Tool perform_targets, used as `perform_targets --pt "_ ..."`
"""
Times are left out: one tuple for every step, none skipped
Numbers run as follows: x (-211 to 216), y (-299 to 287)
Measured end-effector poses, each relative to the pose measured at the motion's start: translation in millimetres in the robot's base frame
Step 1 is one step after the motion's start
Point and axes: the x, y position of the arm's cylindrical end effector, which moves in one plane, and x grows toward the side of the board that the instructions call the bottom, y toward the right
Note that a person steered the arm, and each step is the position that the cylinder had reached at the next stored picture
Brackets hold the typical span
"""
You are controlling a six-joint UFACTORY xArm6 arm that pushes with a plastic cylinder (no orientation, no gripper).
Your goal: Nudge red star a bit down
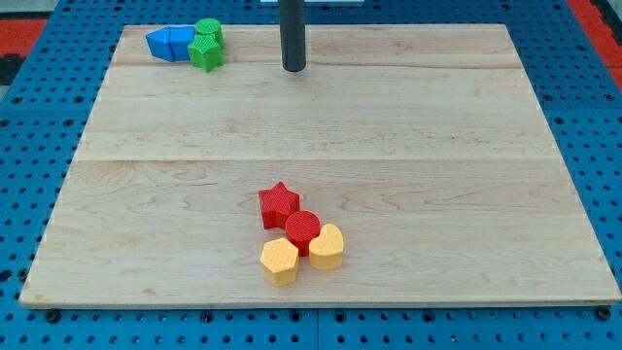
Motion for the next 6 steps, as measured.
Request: perform_targets --pt "31 0" --pt "59 0" --pt "84 0" --pt "110 -1" --pt "146 -1" --pt "189 -6"
